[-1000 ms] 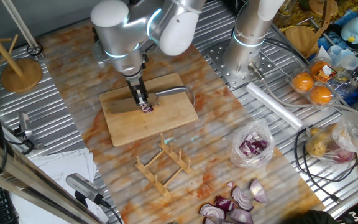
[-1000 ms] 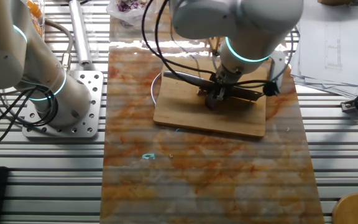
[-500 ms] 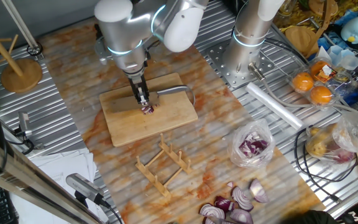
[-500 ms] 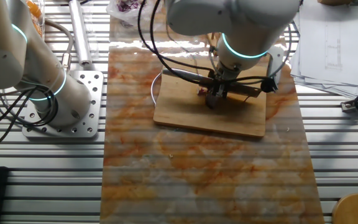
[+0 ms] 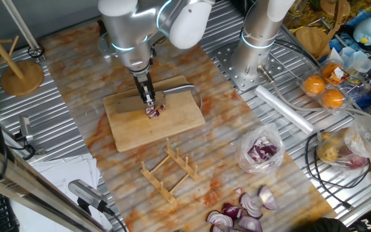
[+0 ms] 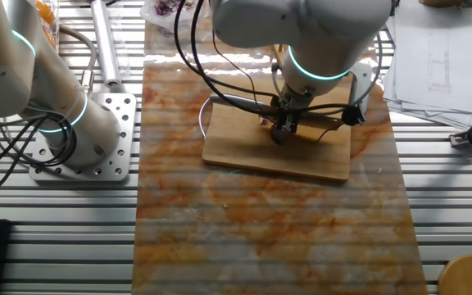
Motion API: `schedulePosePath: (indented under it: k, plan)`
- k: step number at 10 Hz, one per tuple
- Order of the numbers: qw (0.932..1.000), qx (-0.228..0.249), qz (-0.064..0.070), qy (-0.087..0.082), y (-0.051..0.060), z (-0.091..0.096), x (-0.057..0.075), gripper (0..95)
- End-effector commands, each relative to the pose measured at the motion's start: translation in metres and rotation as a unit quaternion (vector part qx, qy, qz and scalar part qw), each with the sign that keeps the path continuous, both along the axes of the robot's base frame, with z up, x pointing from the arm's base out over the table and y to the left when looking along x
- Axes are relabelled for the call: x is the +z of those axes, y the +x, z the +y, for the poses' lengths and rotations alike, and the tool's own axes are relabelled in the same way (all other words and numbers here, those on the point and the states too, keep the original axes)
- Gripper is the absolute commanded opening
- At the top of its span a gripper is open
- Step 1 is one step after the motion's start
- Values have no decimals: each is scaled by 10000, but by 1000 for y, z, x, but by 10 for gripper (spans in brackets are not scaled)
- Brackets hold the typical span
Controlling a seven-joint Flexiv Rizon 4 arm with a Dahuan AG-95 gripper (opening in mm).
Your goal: Chop the onions
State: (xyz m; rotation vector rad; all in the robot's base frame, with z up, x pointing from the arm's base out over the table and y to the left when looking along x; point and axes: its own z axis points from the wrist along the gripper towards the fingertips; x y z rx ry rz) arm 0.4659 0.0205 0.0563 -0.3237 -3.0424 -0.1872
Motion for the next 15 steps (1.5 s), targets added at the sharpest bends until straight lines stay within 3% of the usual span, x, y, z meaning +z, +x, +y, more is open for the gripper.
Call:
schedulePosePath:
  k: [1, 4, 5, 6, 9, 10, 11, 15]
  plan:
    - [10000, -19, 13, 35, 2, -1, -4, 0]
    - [9999, -102, 54, -11, 9, 5, -16, 0]
    - [9999, -107, -13, -28, 10, 7, -25, 0]
    - [9999, -65, 73, -28, 9, 8, -26, 0]
    - [9999, -77, -86, -2, 6, 9, -19, 0]
    - [10000, 3, 21, 9, 6, 3, -1, 0]
    - [9999, 69, 40, 109, 4, -7, 13, 0]
    - [9999, 19, -2, 107, 2, -12, 13, 0]
